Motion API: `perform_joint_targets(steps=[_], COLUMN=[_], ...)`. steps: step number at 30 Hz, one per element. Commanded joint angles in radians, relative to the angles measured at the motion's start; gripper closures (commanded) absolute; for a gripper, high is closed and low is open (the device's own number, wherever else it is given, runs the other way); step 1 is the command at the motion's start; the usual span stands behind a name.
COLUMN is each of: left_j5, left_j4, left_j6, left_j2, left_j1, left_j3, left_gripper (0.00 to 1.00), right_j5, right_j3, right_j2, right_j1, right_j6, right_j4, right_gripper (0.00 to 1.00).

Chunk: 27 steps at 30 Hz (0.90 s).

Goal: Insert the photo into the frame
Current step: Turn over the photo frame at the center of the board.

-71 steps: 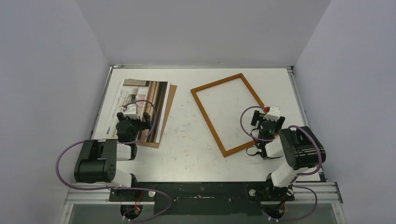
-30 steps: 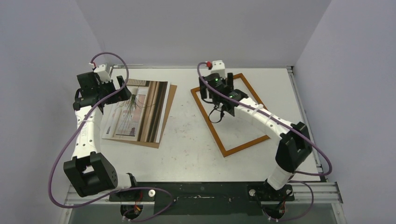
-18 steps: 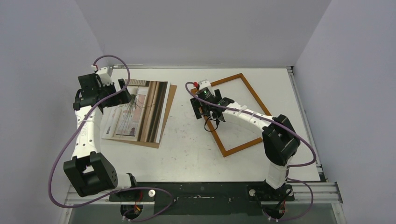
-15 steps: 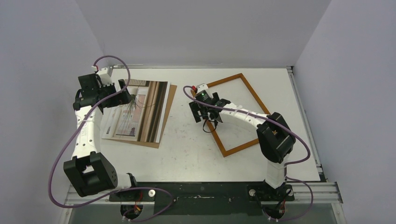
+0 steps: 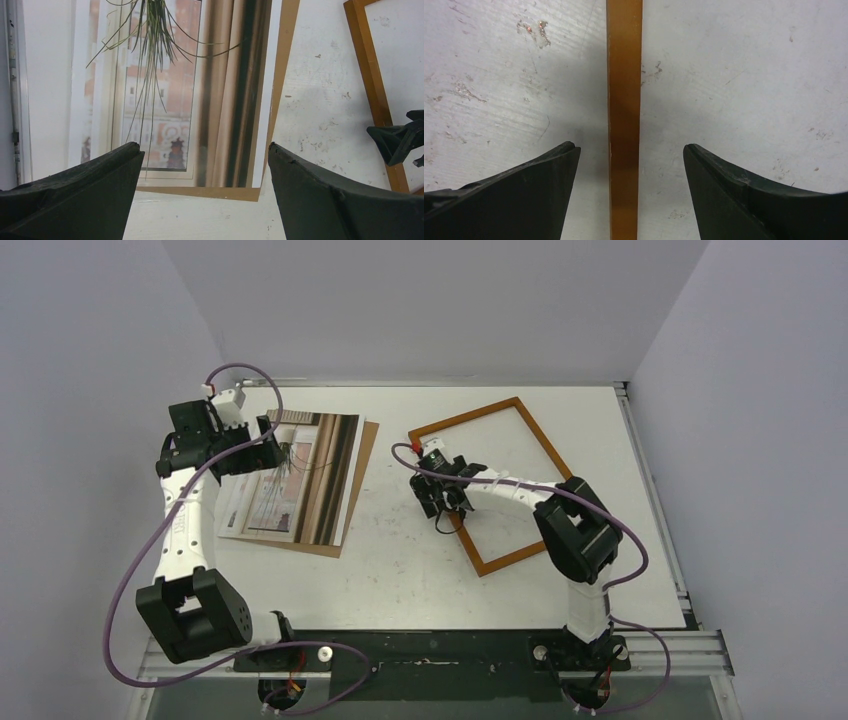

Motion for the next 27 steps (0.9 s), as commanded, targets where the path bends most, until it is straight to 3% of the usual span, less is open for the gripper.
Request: perform_joint_targets(steps=[1, 6, 12, 15, 17, 27], left_j5=[0.023, 0.029, 0.037, 0.044, 0.051, 0.104], left_j4=[-0.021, -0.04, -0.052, -0.053, -0.051, -0.022], left_j6=[0.034, 0.036, 0.033, 0.028, 0.022, -0.037], left_j2=[-0.044, -0.037, -0.034, -0.038, -0.042, -0.039], left_j1=[0.002, -0.001, -0.011, -0.016, -0.02, -0.047], left_j3=[0.039, 0.054, 0.058, 0.056, 0.053, 0.015], left_gripper=[0.04, 0.04, 0.04, 0.04, 0.04, 0.04], right_j5=[-0.006, -0.019, -0.028, -0.028, -0.032, -0.224], right_j3=[-0.021, -0.045, -0.023, 0.023, 0.072, 0.455], right_j2=[0.018, 0.028, 0.033, 0.027, 0.014, -0.069], right_j1=[0.006, 0.006, 0.006, 0.005, 0.006, 0.009], right_j6=[0.014, 0.028, 0.042, 0.05, 0.06, 0.192], right_j4=[0.052, 0.071, 0.061, 0.03, -0.005, -0.192], right_gripper=[0.25, 0.41, 0.79, 0.91, 0.94, 0.95])
